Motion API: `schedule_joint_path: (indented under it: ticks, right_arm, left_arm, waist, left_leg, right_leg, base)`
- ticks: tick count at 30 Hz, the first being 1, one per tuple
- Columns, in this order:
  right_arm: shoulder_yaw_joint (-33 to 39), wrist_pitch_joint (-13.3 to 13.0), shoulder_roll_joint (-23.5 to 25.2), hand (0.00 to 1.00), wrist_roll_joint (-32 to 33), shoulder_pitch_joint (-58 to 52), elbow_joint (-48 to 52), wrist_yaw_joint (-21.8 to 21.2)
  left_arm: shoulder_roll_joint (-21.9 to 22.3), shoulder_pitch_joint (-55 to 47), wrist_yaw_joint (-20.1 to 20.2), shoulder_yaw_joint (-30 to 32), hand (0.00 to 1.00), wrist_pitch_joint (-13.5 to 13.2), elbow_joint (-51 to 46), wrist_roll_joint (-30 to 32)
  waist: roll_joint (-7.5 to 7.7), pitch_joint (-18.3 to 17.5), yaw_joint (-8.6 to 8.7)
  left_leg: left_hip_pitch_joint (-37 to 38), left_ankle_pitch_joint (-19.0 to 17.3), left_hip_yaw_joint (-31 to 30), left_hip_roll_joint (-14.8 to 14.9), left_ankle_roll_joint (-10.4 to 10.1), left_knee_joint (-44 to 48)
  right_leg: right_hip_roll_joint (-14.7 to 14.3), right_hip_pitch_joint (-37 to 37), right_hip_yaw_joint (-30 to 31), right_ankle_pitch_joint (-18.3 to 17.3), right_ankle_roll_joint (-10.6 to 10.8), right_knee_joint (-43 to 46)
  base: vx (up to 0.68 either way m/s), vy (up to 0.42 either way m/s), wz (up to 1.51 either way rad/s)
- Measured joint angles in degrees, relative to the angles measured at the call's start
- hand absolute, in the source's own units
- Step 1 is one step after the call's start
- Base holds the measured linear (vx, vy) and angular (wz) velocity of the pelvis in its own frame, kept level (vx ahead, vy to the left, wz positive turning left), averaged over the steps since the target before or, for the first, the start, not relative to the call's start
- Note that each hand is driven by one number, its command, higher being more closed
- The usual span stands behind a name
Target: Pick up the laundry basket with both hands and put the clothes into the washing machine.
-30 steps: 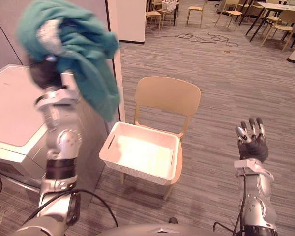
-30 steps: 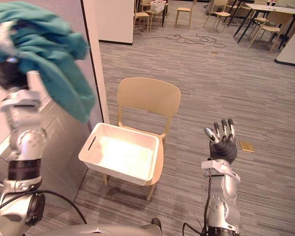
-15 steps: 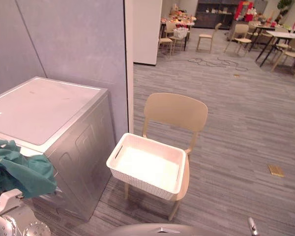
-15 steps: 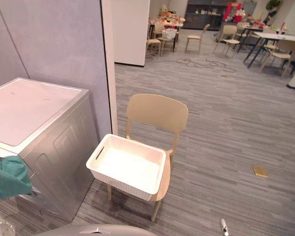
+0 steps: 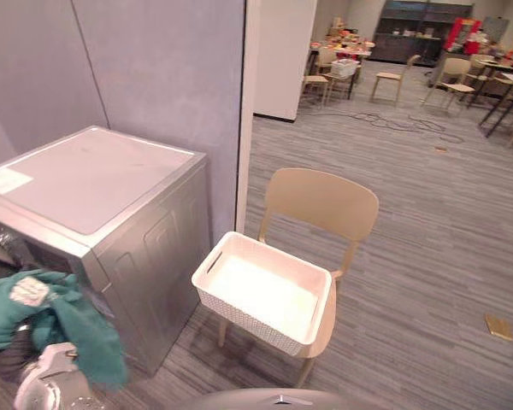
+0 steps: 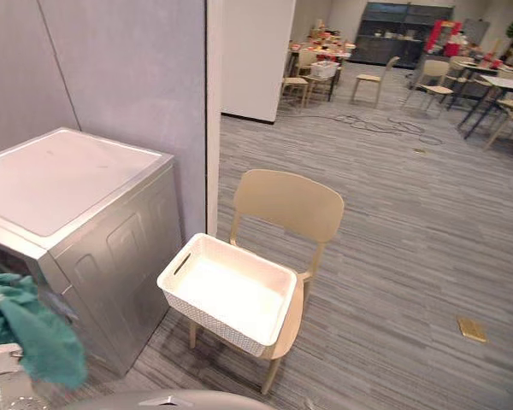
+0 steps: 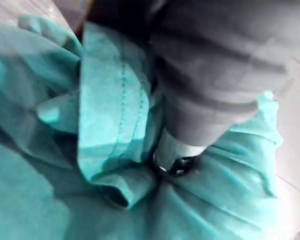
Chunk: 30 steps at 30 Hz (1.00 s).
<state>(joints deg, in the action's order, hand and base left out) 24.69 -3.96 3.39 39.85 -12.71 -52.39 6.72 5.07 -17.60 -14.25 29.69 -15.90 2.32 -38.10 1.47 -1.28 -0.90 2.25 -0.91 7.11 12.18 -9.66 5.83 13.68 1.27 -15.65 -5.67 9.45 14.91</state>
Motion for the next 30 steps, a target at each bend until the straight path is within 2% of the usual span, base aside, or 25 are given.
schedule_joint_path:
  ticks: [2,4,6,8,9,11,12,13,14,15,16,18,19,21,23,25,27,28,29,30]
  right_arm:
    - [-4.9,-0.5,-1.3,0.0,-1.9,3.0,-0.5,0.1]
    - [-8.3,-1.0,-2.3,0.0,-2.0,4.9,-0.3,0.1]
    - [-12.9,-1.4,-2.9,0.0,-2.0,7.5,0.1,0.0]
    - [-13.8,-1.5,-2.9,0.0,-2.0,8.7,0.2,-0.2]
    - [-14.6,-2.1,-1.7,0.0,-3.4,9.1,0.4,-0.4]
    - [-14.3,-2.1,-2.2,0.0,-4.3,8.7,1.2,-0.4]
    - [-12.9,-2.1,-2.4,0.0,-4.3,8.2,0.9,-0.4]
    - [-12.0,-2.2,-2.4,0.0,-4.3,8.1,0.4,-0.4]
    - [-9.1,-2.7,-2.5,0.0,-4.3,8.1,-1.0,-0.3]
    - [-6.1,-2.7,-2.6,0.0,-4.3,8.3,-3.0,-0.2]
    - [-5.0,-2.6,-3.0,0.0,-4.3,8.3,-4.4,-0.2]
    - [-3.4,-2.3,-2.7,0.0,-4.2,7.5,-8.3,0.0]
    - [-2.1,-2.0,-2.7,0.0,-4.2,6.2,-10.5,0.1]
    - [0.9,-1.7,-2.2,0.0,-3.8,4.8,-12.5,1.0]
    - [1.4,-0.6,-3.7,0.0,-4.2,4.5,-13.9,1.9]
    - [1.4,-0.6,-4.3,0.0,-4.1,5.4,-13.6,2.2]
    - [1.3,-0.5,-4.9,0.0,-3.7,5.7,-12.2,2.2]
    - [1.2,-0.6,-4.6,0.0,-3.5,5.7,-11.3,2.2]
    - [0.8,-0.6,-3.9,0.0,-3.1,6.2,-10.0,2.3]
    - [-0.1,-0.8,-4.0,0.0,-2.4,5.8,-8.4,2.2]
  left_arm:
    - [-0.3,0.1,1.3,-4.2,1.0,0.9,0.8,0.0]
    - [-0.4,0.1,2.1,-7.6,1.0,1.6,0.9,-0.1]
    - [-0.5,0.2,2.5,-11.0,1.0,2.2,1.1,-0.2]
    - [-0.6,0.2,2.7,-12.4,1.0,2.4,1.2,-0.6]
    - [-1.2,1.0,3.5,-14.3,1.0,2.4,1.1,-0.6]
    - [-1.0,1.2,4.6,-16.4,1.0,2.5,1.1,-0.6]
    - [-1.1,1.6,4.8,-17.5,1.0,2.4,1.1,-0.6]
    - [-1.1,2.0,5.0,-18.0,1.0,2.4,1.2,-0.6]
    - [-1.3,3.1,5.3,-18.9,1.0,2.4,1.7,-0.6]
    - [-0.8,4.9,5.9,-18.5,1.0,2.5,3.5,-0.5]
    - [-0.6,5.8,5.9,-18.2,1.0,2.5,4.7,-0.6]
    - [-0.6,7.1,5.9,-16.3,1.0,2.6,7.3,-0.7]
    - [-0.6,7.2,5.9,-16.3,1.0,3.0,8.1,-1.5]
    - [-1.3,6.9,5.9,-16.2,1.0,3.2,8.7,-2.5]
    - [-1.8,6.9,6.4,-16.3,1.0,3.2,7.9,-2.8]
    - [-2.0,6.9,7.1,-16.5,1.0,3.2,7.2,-2.8]
    - [-2.3,6.6,7.2,-16.8,1.0,3.2,7.0,-2.8]
    - [-2.6,6.5,7.2,-17.2,1.0,3.2,6.8,-2.8]
    - [-3.0,5.9,7.2,-18.2,1.0,3.3,5.8,-2.8]
    - [-3.0,4.7,7.2,-19.7,1.0,3.3,4.4,-2.8]
  waist:
    - [-0.03,2.6,-0.72]
    - [-0.22,3.4,-0.79]
    - [-0.79,5.5,-1.08]
    - [-0.7,5.9,-1.12]
    - [0.79,6.7,-1.46]
    - [-0.36,6.3,-1.01]
    - [-0.69,6.1,-0.47]
    - [-0.67,6.1,-0.25]
    - [-0.78,6.0,0.33]
    - [-1.01,5.4,0.69]
    - [-0.08,5.3,0.93]
    - [1.72,4.9,1.62]
    - [1.91,5.0,1.87]
    - [1.88,5.1,1.54]
    - [0.85,5.0,0.74]
    - [-0.64,5.3,0.31]
    - [-1.77,5.1,-1.04]
    - [-1.69,5.1,-1.24]
    - [-1.63,5.1,-1.1]
    - [-1.78,5.1,-0.59]
  left_leg:
    - [-2.9,0.8,-4.0,0.6,-0.6,1.1]
    - [-6.2,2.4,-7.0,0.5,-0.5,0.7]
    - [-7.4,4.5,-6.8,0.6,1.8,-1.5]
    - [-7.3,2.0,-3.3,1.3,3.4,-3.6]
    - [-9.4,0.5,0.2,2.0,5.0,2.1]
    - [-11.7,-0.5,1.4,4.6,6.3,12.1]
    - [-11.4,-1.1,1.8,7.0,6.5,15.0]
    - [-10.9,-1.2,1.6,8.1,6.6,15.8]
    - [-10.3,-2.0,0.3,9.4,5.6,15.6]
    - [-10.3,-4.2,-0.7,8.2,2.8,14.1]
    - [-10.7,-4.5,-1.1,7.2,2.4,13.8]
    - [-11.6,-4.7,-1.2,5.2,-0.2,12.9]
    - [-11.5,-6.5,-1.1,4.8,-2.9,13.1]
    - [-11.7,-8.1,-1.1,3.9,-2.9,15.3]
    - [-15.1,-11.3,-1.0,4.1,-2.4,20.5]
    - [-18.8,-13.5,-1.1,4.3,-1.9,24.6]
    - [-22.3,-15.0,-0.9,3.7,-0.4,28.0]
    - [-22.9,-15.4,-0.7,3.2,-0.4,28.3]
    - [-23.3,-15.6,0.4,2.9,0.1,28.4]
    - [-23.2,-15.2,0.9,2.4,1.1,27.9]
  right_leg:
    - [-0.1,-0.9,-3.3,-2.3,-0.8,3.7]
    - [0.5,-3.2,-6.3,-3.9,-1.4,6.5]
    - [1.9,-5.4,-8.9,-5.6,-1.8,10.1]
    - [2.9,-5.5,-9.9,-5.3,-2.3,9.8]
    - [5.3,-5.4,-11.1,-4.9,-2.5,9.4]
    - [6.2,-5.0,-12.8,-4.2,-2.2,9.2]
    - [6.2,-4.0,-13.7,-3.5,-1.5,8.4]
    - [6.3,-3.6,-14.1,-3.0,-1.0,7.8]
    - [6.3,-3.3,-14.8,-1.8,0.2,6.8]
    - [6.2,-3.5,-14.8,0.2,0.8,5.0]
    - [6.1,-3.5,-14.8,1.2,0.7,3.5]
    - [5.9,-2.4,-13.9,3.9,-0.4,-1.5]
    - [5.9,-0.8,-13.7,5.7,0.5,-3.9]
    - [6.2,0.8,-13.5,7.9,0.9,-6.4]
    - [6.3,0.9,-13.2,9.5,2.5,-8.2]
    - [6.5,-0.1,-13.4,10.1,2.7,-9.1]
    - [7.4,-1.6,-13.5,10.9,1.4,-9.4]
    - [8.0,-1.6,-13.9,11.0,0.7,-9.4]
    - [8.7,-0.9,-14.8,10.9,-3.7,-9.4]
    - [9.2,-0.1,-14.1,12.1,-9.9,-8.3]
  base:
    - [-0.11,-0.15,0.82]
    - [-0.09,-0.117,0.93]
    - [-0.05,-0.102,0.73]
    - [-0.02,-0.043,0.41]
    - [0.03,0.007,0.45]
    - [0.04,0.042,0.45]
    - [0.04,0.126,0.39]
    - [0.07,0.228,0.4]
    - [0.07,0.334,0.36]
    - [0.06,0.299,0.35]
    - [0.05,0.296,0.24]
    - [0.05,0.248,0.23]
    - [0.04,0.272,0.27]
    - [0.0,0.22,0.06]
    - [-0.08,0.155,-0.13]
    - [-0.17,0.203,0.03]
    - [-0.15,0.218,0.08]
    - [-0.1,0.197,0.4]
    - [-0.04,0.152,0.75]
    - [-0.01,0.139,0.85]
